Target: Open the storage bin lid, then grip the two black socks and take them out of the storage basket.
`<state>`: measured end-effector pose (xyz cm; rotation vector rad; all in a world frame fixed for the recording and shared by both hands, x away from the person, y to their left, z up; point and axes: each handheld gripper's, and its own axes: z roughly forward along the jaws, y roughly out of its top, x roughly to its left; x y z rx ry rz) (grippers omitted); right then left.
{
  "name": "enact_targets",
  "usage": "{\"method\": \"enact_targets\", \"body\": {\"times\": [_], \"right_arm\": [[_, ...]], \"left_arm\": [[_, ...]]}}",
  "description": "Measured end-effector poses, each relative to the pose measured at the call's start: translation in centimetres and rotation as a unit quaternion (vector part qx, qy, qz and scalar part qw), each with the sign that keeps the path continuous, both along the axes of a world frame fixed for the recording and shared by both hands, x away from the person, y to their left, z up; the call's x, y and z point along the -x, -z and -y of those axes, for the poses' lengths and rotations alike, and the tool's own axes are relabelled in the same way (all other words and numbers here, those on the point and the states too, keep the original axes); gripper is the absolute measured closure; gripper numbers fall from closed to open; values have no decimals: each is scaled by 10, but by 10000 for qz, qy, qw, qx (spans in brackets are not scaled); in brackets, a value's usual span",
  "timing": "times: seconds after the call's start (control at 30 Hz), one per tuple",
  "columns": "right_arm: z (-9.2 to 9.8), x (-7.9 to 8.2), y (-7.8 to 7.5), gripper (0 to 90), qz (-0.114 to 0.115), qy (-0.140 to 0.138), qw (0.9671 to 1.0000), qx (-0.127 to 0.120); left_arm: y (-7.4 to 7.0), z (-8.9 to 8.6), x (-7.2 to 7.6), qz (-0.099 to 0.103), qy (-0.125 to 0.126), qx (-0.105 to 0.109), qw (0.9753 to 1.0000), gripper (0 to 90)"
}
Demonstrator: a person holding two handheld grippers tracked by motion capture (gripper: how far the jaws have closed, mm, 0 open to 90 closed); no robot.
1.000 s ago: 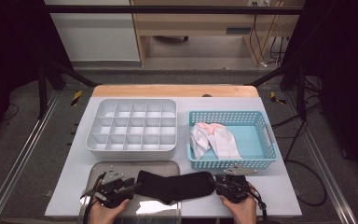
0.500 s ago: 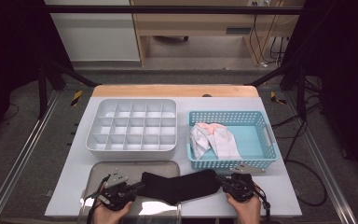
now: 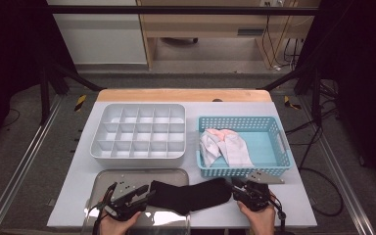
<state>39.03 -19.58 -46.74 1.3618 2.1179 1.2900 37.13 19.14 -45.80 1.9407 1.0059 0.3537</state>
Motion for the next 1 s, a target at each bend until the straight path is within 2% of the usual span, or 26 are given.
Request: {"method": "enact_targets", "body": {"times": [0.13, 0.27, 0.43, 0.77, 1.0], "right_arm": [[-2, 1, -2, 627, 66, -53, 10000, -24], [-3, 2, -3, 597, 51, -18, 10000, -72], [2, 6, -4, 593, 134, -19, 9999, 26], [7, 8, 1, 593, 99, 27, 9999, 122], [6, 8, 3, 595, 119, -4, 9997, 218]], "left_arm": [[-3, 4, -4, -104, 168, 152, 9997, 650], [-6, 15, -7, -97, 298, 76, 9995, 703], [-12, 28, -10, -102, 431, 115, 9990, 758], [-12, 61, -17, -129, 687, 82, 9975, 869], [-10, 84, -20, -94, 852, -35, 9963, 883]]}}
